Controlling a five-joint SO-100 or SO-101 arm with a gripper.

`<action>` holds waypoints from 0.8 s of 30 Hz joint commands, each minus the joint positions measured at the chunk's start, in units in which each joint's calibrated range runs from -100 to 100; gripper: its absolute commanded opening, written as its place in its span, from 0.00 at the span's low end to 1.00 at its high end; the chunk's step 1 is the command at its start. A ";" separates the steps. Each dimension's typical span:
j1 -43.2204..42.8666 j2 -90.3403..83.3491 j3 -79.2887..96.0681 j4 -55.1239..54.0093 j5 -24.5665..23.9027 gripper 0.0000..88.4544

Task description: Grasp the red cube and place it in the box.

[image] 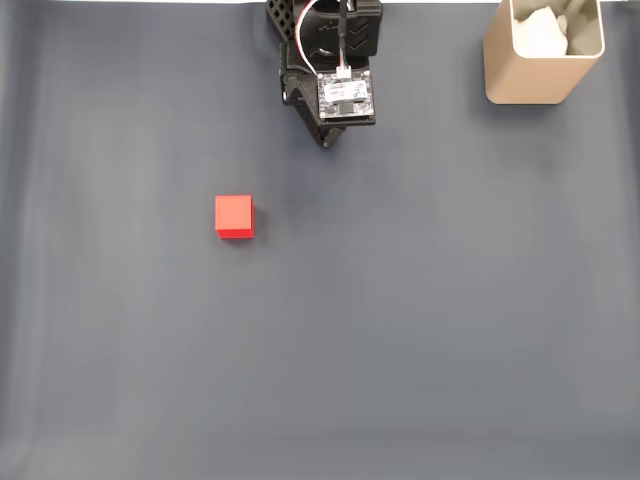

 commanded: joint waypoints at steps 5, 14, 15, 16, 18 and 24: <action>-0.34 0.00 0.55 0.98 -0.15 0.01; -0.34 0.00 0.55 0.98 -0.15 0.01; -0.34 0.00 0.55 0.98 -0.15 0.01; -0.34 0.00 0.55 0.98 -0.15 0.01; -0.34 0.00 0.55 0.98 -0.15 0.01; -0.48 0.00 0.55 0.98 -0.54 0.00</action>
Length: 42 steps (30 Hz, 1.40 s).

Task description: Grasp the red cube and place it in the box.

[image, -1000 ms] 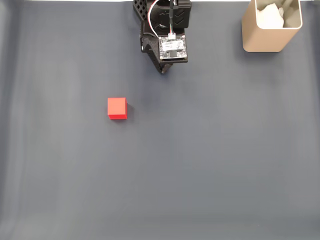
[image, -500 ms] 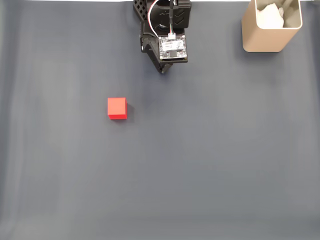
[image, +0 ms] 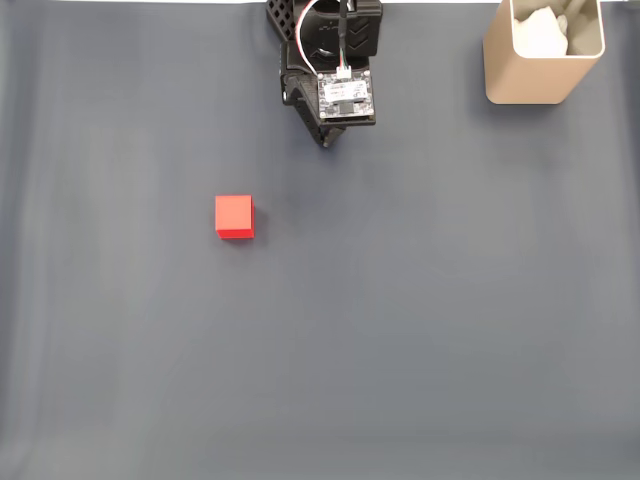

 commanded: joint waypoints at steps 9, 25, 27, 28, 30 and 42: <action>-1.33 0.00 0.55 0.89 -0.98 0.00; -1.33 0.00 0.55 -11.34 -1.66 0.00; -1.33 0.00 0.55 -13.80 -1.76 0.00; -1.33 0.08 0.55 -15.19 -1.81 0.00; -1.26 0.34 0.55 -17.74 -1.81 0.00; -1.54 5.80 -5.47 -26.19 -2.15 0.00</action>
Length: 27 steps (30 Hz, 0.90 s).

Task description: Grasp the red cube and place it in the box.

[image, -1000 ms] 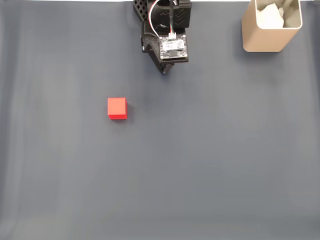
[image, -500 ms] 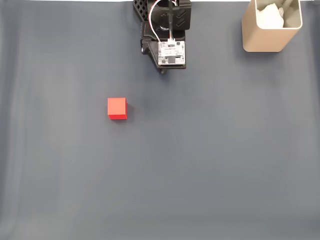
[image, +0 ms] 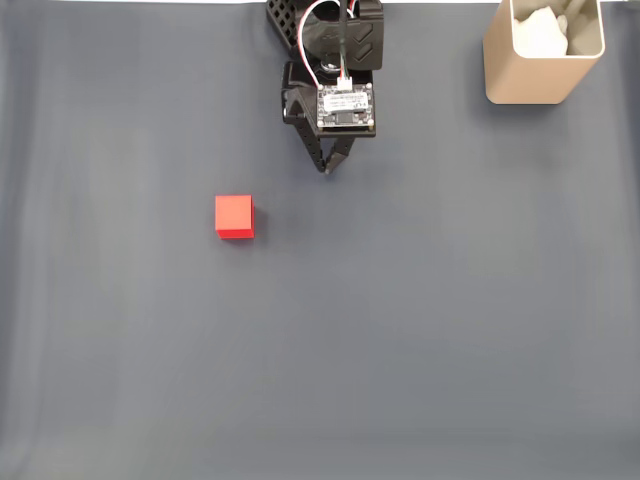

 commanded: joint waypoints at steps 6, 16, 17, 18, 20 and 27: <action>-0.78 9.76 -11.31 -2.39 -0.49 0.00; 0.64 24.04 -26.62 3.27 -0.59 0.00; 0.92 25.08 -27.90 4.09 -0.49 0.00; 1.20 26.03 -29.08 4.83 -0.34 0.00; 1.91 28.02 -31.54 6.22 -0.05 0.00; 5.61 34.60 -38.93 10.57 1.81 0.00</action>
